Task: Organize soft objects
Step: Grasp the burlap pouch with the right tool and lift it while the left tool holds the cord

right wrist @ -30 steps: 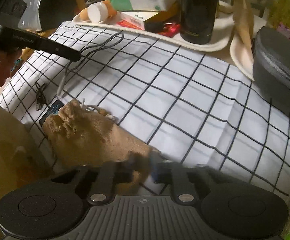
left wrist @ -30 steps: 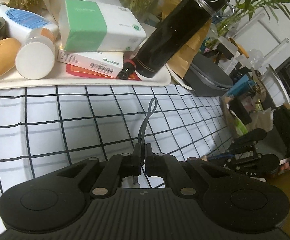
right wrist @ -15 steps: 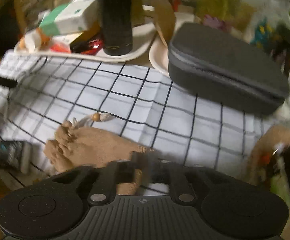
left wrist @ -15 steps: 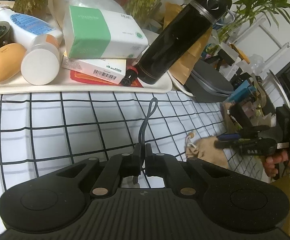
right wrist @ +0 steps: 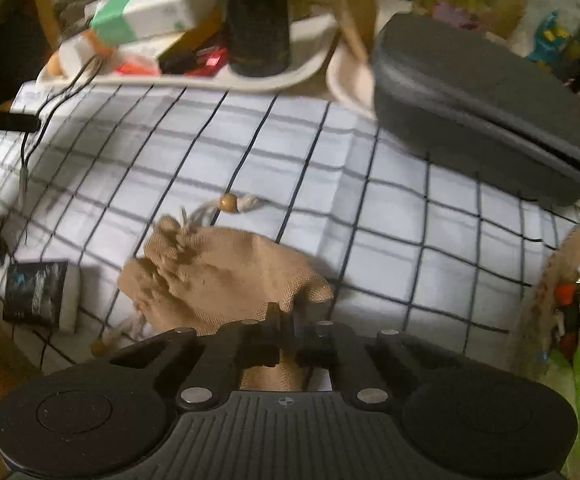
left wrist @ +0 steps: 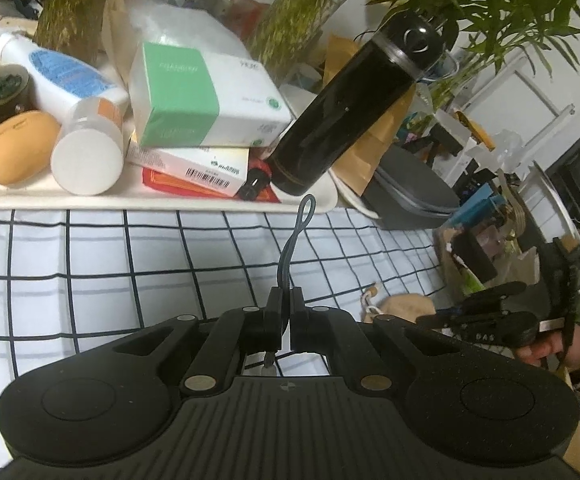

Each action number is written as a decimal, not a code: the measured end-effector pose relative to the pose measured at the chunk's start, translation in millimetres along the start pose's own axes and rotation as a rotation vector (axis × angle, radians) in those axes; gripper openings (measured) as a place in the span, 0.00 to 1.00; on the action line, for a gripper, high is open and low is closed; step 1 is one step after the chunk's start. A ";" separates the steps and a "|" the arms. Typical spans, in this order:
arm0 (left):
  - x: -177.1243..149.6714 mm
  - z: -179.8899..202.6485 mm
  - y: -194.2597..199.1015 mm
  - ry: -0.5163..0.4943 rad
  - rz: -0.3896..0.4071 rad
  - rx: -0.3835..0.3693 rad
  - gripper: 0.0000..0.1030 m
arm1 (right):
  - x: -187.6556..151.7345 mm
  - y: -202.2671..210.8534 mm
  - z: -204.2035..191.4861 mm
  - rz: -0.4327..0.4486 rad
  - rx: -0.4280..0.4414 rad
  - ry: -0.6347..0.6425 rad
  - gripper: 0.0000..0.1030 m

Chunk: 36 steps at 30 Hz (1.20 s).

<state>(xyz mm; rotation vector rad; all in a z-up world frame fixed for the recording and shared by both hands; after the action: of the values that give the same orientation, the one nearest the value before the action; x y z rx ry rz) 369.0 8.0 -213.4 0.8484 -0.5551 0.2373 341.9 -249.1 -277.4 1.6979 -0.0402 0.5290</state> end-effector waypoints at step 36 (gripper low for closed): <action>21.6 137.9 164.6 -0.067 0.289 0.044 0.03 | 25.4 300.6 -29.8 0.569 -0.011 0.002 0.05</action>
<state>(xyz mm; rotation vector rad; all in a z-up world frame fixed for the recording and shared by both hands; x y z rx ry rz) 268.4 8.7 -22.4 0.8191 -0.7384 0.4875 259.7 -276.2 13.1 1.6686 -0.5358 0.9475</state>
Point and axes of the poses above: each gripper's, at about its wrist camera, not at the fingertips, and y roughly against the way its jaws point, z to its right, x to its top, the point moved 9 cm from there along -y, roughly the way its jaws point
